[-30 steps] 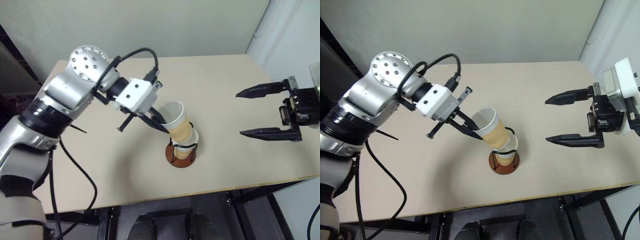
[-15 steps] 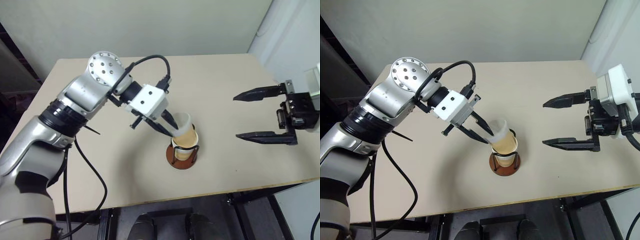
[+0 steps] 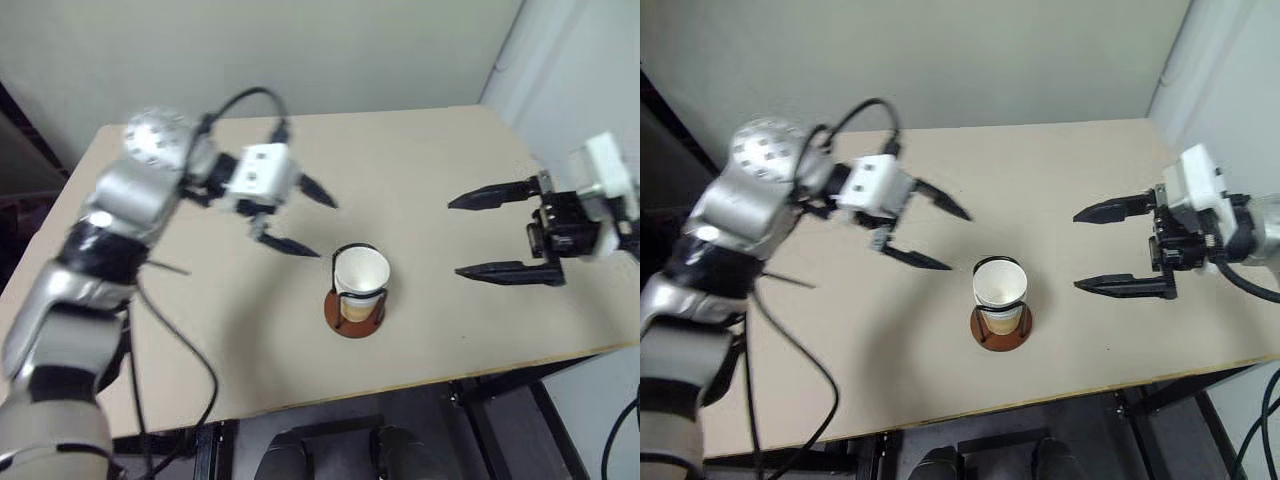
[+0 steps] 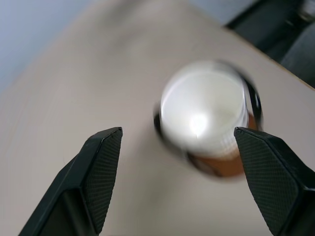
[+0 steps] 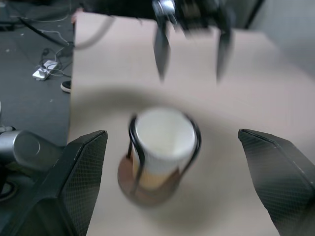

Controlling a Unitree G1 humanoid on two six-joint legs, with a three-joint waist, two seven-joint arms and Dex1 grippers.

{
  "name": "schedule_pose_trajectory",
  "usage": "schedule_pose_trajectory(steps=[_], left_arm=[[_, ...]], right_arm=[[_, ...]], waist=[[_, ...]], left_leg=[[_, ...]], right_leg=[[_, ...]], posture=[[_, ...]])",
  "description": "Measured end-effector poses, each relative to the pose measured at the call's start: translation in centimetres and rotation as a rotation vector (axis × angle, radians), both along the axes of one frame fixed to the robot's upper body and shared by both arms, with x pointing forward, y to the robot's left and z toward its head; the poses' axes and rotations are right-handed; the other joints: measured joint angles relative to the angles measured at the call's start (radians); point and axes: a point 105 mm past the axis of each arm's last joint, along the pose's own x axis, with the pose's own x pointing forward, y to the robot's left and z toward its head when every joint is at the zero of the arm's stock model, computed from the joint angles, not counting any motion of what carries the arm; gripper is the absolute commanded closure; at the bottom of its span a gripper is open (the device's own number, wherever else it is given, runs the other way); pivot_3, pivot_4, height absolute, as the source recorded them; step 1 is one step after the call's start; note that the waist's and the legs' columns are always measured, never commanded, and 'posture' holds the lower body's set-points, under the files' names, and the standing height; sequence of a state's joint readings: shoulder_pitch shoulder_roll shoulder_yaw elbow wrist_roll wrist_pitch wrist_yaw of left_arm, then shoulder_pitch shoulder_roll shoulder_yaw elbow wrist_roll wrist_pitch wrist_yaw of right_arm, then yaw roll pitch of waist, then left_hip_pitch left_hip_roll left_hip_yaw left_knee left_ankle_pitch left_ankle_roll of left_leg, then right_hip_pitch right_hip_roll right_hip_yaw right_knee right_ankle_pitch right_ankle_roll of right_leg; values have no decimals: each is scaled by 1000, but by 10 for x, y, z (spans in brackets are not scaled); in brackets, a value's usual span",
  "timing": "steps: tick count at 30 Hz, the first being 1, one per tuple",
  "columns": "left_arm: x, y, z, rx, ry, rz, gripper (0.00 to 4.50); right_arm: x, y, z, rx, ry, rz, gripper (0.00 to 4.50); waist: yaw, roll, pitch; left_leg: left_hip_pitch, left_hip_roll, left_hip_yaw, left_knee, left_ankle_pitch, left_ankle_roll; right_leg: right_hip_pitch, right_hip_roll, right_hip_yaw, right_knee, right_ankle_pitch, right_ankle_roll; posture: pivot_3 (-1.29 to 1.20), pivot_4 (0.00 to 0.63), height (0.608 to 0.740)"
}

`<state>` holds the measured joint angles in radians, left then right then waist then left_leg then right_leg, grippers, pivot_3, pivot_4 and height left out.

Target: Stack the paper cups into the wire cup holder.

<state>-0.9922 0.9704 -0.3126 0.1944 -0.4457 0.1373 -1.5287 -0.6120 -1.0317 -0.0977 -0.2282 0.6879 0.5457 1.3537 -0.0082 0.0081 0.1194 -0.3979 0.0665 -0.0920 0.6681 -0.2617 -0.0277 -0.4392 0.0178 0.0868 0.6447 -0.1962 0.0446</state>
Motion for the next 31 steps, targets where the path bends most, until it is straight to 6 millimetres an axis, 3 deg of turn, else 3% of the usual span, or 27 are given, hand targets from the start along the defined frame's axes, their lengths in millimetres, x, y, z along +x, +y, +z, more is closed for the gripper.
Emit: schedule_pose_trajectory(steps=[7,8,11,15,20,31], left_arm=[[-54,87,-16,-105,287,308,619],[-61,96,-19,-116,315,351,619],[-78,109,-26,-142,355,435,619],[-89,115,-25,-195,344,497,619],[-93,111,-22,-200,320,504,619],[-92,109,-26,-215,316,520,619]], right_arm=[[8,-26,-8,-26,59,-10,74],[9,-32,-8,-26,68,-17,74],[7,-46,-9,-47,87,-37,74],[11,-59,-12,-47,109,-68,74],[16,-61,-10,-41,96,-71,74],[21,-59,-9,-32,81,-59,74]], waist=[[16,0,0],[20,0,0],[26,0,-1],[24,-1,-1],[17,-1,-1],[9,-1,-1]], left_leg=[[-3,2,-4,-4,2,-11],[-3,2,-5,-5,0,-13],[-2,3,-6,-4,-5,-16],[4,3,-5,-4,-5,-17],[15,2,-3,-6,-5,-16],[16,2,-4,-6,-5,-16]], right_leg=[[-4,-2,0,2,-8,-11],[-4,-3,1,3,-13,-19],[-4,-3,1,5,-14,-22],[0,-3,1,6,-13,-24],[8,-2,2,5,-12,-28],[7,-1,3,5,-11,-33]], posture=[[0,150,740],[0,150,740],[0,150,740],[0,150,740],[0,150,740],[0,150,740]])
